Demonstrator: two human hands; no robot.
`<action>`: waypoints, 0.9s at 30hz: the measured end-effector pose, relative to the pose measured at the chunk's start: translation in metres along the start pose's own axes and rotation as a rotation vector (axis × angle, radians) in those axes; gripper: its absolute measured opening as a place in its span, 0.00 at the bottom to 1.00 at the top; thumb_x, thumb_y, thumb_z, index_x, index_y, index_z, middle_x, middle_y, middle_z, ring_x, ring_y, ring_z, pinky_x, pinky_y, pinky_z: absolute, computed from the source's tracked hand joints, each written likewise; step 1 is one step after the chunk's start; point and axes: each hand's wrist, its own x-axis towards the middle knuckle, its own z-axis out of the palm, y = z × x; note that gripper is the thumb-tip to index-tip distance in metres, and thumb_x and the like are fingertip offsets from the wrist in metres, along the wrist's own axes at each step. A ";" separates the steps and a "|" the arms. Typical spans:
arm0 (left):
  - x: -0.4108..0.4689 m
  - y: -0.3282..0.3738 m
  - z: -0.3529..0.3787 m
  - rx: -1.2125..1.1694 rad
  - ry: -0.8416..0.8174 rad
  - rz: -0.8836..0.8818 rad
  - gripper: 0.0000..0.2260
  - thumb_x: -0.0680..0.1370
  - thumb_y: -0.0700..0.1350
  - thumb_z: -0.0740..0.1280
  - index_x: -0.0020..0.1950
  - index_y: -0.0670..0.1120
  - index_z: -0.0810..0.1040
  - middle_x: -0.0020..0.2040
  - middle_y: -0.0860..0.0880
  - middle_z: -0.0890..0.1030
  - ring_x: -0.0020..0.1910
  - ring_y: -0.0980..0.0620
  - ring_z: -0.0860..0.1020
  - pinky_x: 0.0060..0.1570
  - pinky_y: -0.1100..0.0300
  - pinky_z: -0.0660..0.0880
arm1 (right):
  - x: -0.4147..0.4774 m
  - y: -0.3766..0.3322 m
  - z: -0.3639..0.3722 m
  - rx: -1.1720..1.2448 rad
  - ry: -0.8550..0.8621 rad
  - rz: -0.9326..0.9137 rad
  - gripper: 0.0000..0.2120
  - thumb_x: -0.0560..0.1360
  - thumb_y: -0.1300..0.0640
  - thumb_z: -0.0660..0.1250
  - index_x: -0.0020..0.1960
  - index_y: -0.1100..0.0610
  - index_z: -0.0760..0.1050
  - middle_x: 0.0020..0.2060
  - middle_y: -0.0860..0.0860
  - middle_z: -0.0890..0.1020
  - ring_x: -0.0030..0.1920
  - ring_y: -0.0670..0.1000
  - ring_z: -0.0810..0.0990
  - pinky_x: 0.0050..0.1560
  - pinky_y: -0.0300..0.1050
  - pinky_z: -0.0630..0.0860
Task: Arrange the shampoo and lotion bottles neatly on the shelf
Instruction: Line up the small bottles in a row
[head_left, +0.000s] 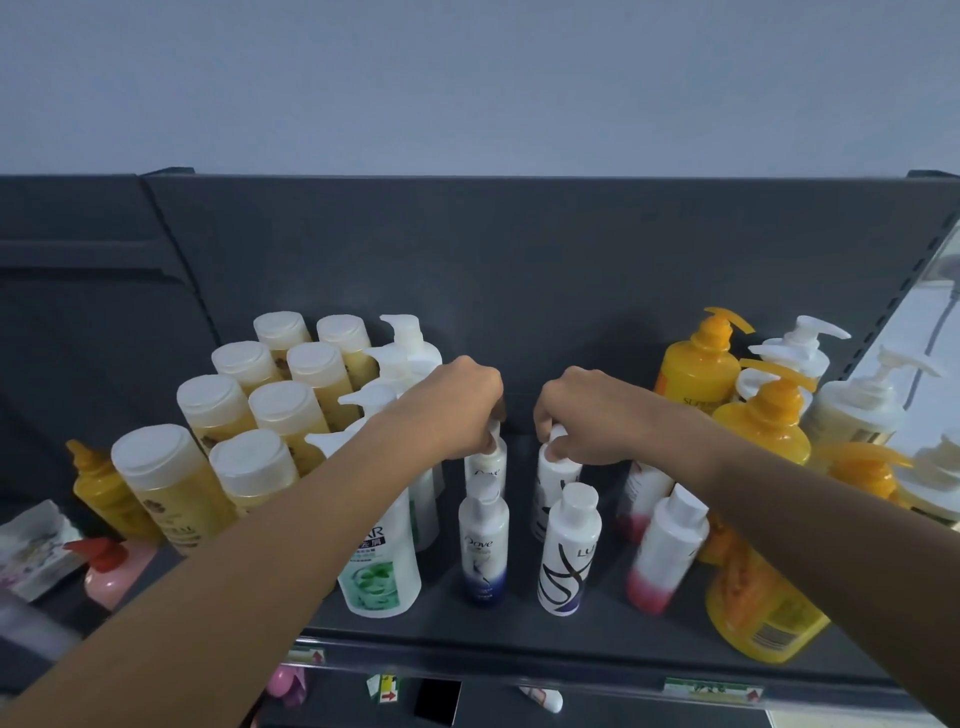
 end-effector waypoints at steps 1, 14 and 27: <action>-0.001 0.001 0.000 -0.013 0.002 -0.005 0.12 0.72 0.46 0.75 0.55 0.51 0.85 0.41 0.49 0.79 0.41 0.45 0.80 0.35 0.55 0.77 | 0.000 0.000 0.000 -0.004 -0.003 -0.001 0.07 0.75 0.54 0.74 0.53 0.53 0.85 0.52 0.52 0.84 0.51 0.55 0.83 0.48 0.46 0.79; 0.013 0.064 -0.012 -0.058 0.141 0.119 0.18 0.76 0.56 0.71 0.64 0.53 0.81 0.54 0.48 0.82 0.50 0.43 0.81 0.48 0.50 0.80 | -0.068 0.030 -0.025 -0.052 0.030 0.029 0.15 0.75 0.48 0.73 0.61 0.50 0.83 0.50 0.47 0.84 0.49 0.49 0.81 0.45 0.43 0.74; 0.036 0.142 -0.005 -0.125 -0.025 0.282 0.10 0.76 0.39 0.66 0.47 0.55 0.79 0.38 0.54 0.74 0.34 0.53 0.74 0.28 0.63 0.64 | -0.111 0.047 -0.004 0.008 -0.022 0.015 0.13 0.74 0.47 0.74 0.52 0.55 0.85 0.48 0.49 0.83 0.47 0.50 0.79 0.37 0.39 0.66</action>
